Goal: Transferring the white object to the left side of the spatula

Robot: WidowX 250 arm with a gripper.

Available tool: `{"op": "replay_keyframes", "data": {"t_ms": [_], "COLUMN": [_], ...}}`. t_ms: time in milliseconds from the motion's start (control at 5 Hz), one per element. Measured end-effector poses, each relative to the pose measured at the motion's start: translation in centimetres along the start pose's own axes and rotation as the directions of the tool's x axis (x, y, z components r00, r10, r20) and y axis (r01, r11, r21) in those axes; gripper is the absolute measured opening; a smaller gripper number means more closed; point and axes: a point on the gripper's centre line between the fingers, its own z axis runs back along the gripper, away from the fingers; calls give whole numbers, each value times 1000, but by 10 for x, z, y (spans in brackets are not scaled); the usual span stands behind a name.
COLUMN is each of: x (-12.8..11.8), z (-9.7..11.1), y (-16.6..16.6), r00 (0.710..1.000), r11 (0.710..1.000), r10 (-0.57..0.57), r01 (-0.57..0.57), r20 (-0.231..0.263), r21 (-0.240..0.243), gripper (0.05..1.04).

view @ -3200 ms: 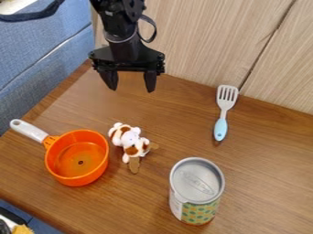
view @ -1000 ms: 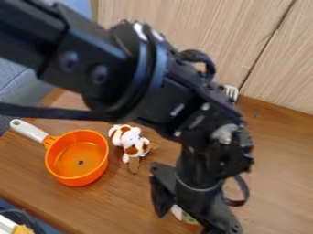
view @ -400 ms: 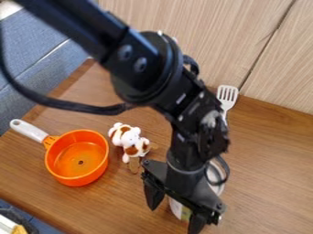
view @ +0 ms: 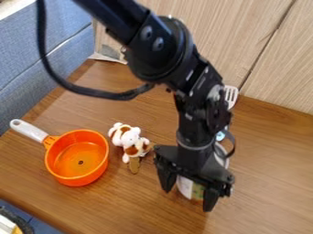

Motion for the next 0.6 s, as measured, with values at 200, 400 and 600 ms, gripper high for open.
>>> {"op": "replay_keyframes", "data": {"t_ms": [200,400,600], "x": [15,28,44], "z": [0,-1,1], "y": [5,18,36], "r00": [999,994,982], "r11": [999,994,983], "r10": [39,110,185], "r01": [-38,-110,-185], "r20": [15,24,45], "r21": [-9,-13,-5], "gripper": [1001,1001,1001]}}
